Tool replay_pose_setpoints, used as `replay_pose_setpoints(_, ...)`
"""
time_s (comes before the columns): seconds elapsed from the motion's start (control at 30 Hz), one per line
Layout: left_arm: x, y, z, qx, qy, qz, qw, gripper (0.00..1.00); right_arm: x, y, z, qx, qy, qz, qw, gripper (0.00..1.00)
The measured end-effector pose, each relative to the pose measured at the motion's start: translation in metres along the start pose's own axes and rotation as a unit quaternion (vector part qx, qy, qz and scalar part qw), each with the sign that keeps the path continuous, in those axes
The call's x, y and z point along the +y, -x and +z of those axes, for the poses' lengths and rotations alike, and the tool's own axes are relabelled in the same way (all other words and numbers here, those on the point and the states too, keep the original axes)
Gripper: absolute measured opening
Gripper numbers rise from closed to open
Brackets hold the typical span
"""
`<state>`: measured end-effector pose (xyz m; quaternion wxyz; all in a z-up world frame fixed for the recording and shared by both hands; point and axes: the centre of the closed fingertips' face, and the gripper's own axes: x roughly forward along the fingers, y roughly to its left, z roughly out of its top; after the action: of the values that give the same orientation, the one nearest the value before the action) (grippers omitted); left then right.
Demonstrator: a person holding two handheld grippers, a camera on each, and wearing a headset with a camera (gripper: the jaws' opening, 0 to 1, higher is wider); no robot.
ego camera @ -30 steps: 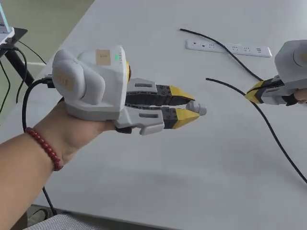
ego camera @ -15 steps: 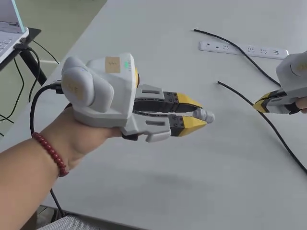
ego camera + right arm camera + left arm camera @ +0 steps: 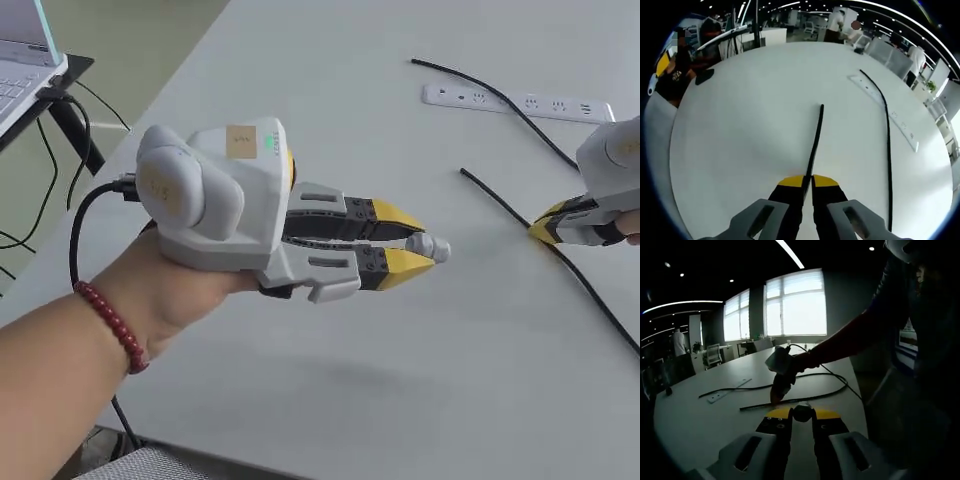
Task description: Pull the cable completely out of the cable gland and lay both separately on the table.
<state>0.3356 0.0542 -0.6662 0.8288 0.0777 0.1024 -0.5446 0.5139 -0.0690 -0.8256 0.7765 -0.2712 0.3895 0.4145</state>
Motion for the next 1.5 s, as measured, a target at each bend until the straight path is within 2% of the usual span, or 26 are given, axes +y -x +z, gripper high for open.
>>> replay_pose_setpoints(0.07,0.000,-0.001,0.000,0.000,0.000,0.000,1.0000,0.17,0.001,0.000,0.001,-0.003,0.000,0.001,1.0000,0.01)
replay_pose_setpoints(0.17,0.001,-0.001,0.001,-0.003,0.002,0.001,1.0000,0.17,-0.002,0.003,0.005,-0.017,-0.009,-0.003,0.9998,0.12)
replay_pose_setpoints(0.23,0.002,0.000,0.002,-0.003,0.001,0.002,1.0000,0.17,-0.002,0.007,0.008,-0.023,-0.007,-0.005,0.9997,0.11)
replay_pose_setpoints(0.3,0.002,-0.001,0.003,-0.004,0.001,0.003,1.0000,0.17,-0.002,0.013,0.014,-0.036,-0.018,-0.007,0.9992,0.19)
replay_pose_setpoints(0.37,0.002,-0.001,0.004,-0.006,0.001,0.004,1.0000,0.17,-0.002,0.021,0.023,-0.056,-0.011,-0.010,0.9983,0.16)
replay_pose_setpoints(0.43,0.003,0.000,0.005,-0.006,0.001,0.005,1.0000,0.17,-0.001,0.029,0.032,-0.074,-0.016,-0.012,0.9970,0.21)
replay_pose_setpoints(0.47,0.004,0.000,0.005,-0.007,0.002,0.006,1.0000,0.17,0.001,0.032,0.035,-0.078,-0.015,-0.009,0.9968,0.19)
replay_pose_setpoints(0.57,0.004,0.000,0.006,-0.009,0.001,0.006,0.9999,0.17,0.003,0.045,0.045,-0.097,-0.010,-0.017,0.9951,0.21)
replay_pose_setpoints(0.63,0.005,0.000,0.007,-0.008,-0.001,0.007,0.9999,0.17,0.004,0.056,0.053,-0.118,-0.008,-0.023,0.9927,0.21)
replay_pose_setpoints(0.77,0.007,0.000,0.007,-0.009,-0.001,0.013,0.9999,0.17,0.010,0.074,0.060,-0.138,-0.003,-0.025,0.9901,0.21)
replay_pose_setpoints(0.8,0.008,0.001,0.006,-0.010,0.000,0.013,0.9999,0.17,0.011,0.080,0.061,-0.144,0.000,-0.032,0.9890,0.22)
replay_pose_setpoints(0.87,0.010,0.002,0.005,-0.008,-0.001,0.016,0.9998,0.17,0.017,0.091,0.063,-0.155,-0.002,-0.030,0.9874,0.24)
replay_pose_setpoints(0.9,0.011,0.003,0.004,-0.009,0.000,0.017,0.9998,0.17,0.019,0.096,0.067,-0.168,0.000,-0.033,0.9852,0.24)
replay_pose_setpoints(1.0,0.014,0.005,0.003,-0.010,0.002,0.022,0.9997,0.17,0.030,0.110,0.067,-0.179,0.001,-0.035,0.9831,0.28)
replay_pose_setpoints(1.07,0.015,0.006,0.002,-0.009,0.001,0.024,0.9997,0.17,0.035,0.119,0.068,-0.199,-0.002,-0.032,0.9795,0.28)
replay_pose_setpoints(1.17,0.016,0.008,0.001,-0.010,0.004,0.026,0.9996,0.17,0.051,0.136,0.067,-0.221,-0.005,-0.037,0.9746,0.39)
replay_pose_setpoints(1.23,0.017,0.010,-0.001,-0.010,0.005,0.029,0.9995,0.17,0.064,0.152,0.067,-0.249,-0.006,-0.043,0.9676,0.49)
replay_pose_setpoints(1.27,0.016,0.010,-0.001,-0.010,0.006,0.029,0.9995,0.17,0.066,0.156,0.066,-0.254,-0.013,-0.045,0.9661,0.54)
replay_pose_setpoints(1.3,0.016,0.011,-0.001,-0.009,0.006,0.029,0.9995,0.17,0.071,0.159,0.062,-0.249,-0.013,-0.042,0.9675,0.57)
replay_pose_setpoints(1.33,0.016,0.011,-0.001,-0.009,0.005,0.029,0.9995,0.17,0.074,0.163,0.060,-0.251,-0.012,-0.042,0.9670,0.56)
replay_pose_setpoints(1.43,0.014,0.013,-0.002,-0.007,0.005,0.029,0.9995,0.17,0.083,0.176,0.059,-0.268,-0.016,-0.046,0.9623,0.63)
replay_pose_setpoints(1.5,0.013,0.014,-0.002,-0.007,0.005,0.030,0.9995,0.17,0.089,0.183,0.056,-0.268,-0.014,-0.052,0.9620,0.67)
